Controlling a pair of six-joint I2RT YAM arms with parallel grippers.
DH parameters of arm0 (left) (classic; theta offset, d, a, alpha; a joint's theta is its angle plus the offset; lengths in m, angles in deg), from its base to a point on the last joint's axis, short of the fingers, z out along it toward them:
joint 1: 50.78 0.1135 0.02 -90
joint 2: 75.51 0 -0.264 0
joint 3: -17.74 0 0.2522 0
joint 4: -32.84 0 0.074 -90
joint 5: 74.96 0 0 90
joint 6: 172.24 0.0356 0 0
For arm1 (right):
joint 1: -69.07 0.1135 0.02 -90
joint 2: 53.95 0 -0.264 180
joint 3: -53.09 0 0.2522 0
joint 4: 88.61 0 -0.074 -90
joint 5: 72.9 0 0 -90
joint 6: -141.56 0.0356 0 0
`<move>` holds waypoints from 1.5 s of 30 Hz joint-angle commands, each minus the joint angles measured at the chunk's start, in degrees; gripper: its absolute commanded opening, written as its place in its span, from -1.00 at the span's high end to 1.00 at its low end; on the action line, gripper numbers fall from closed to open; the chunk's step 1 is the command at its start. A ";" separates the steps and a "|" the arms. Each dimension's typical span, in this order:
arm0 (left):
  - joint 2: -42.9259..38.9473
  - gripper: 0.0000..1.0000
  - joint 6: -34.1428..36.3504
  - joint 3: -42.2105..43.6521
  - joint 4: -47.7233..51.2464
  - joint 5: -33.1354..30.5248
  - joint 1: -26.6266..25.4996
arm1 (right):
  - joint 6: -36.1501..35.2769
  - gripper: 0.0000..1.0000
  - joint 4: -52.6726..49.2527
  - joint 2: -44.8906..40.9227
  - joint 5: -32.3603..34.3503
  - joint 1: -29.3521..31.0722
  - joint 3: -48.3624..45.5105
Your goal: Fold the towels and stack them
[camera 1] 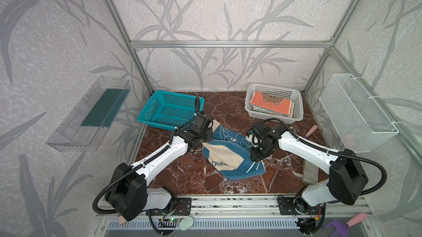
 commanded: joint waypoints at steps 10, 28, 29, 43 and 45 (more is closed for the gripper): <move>-0.86 1.00 -0.31 0.07 0.21 -0.59 1.09 | 3.43 0.14 2.90 5.35 -4.05 -0.27 -0.67; -2.52 1.00 -0.32 0.98 1.46 -0.99 2.10 | 10.83 0.14 16.15 1.60 -17.49 -6.38 -8.95; -2.71 1.00 -0.26 0.98 1.63 -1.10 2.11 | 11.01 0.19 16.18 1.47 -17.71 -6.32 -8.96; -15.44 1.00 3.63 -5.55 8.36 -6.98 2.38 | 6.34 1.00 -4.41 -12.05 -6.51 -6.33 6.92; -17.15 1.00 4.40 -7.90 9.75 -7.71 2.38 | 4.79 1.00 -8.78 -12.72 -5.43 -6.34 10.57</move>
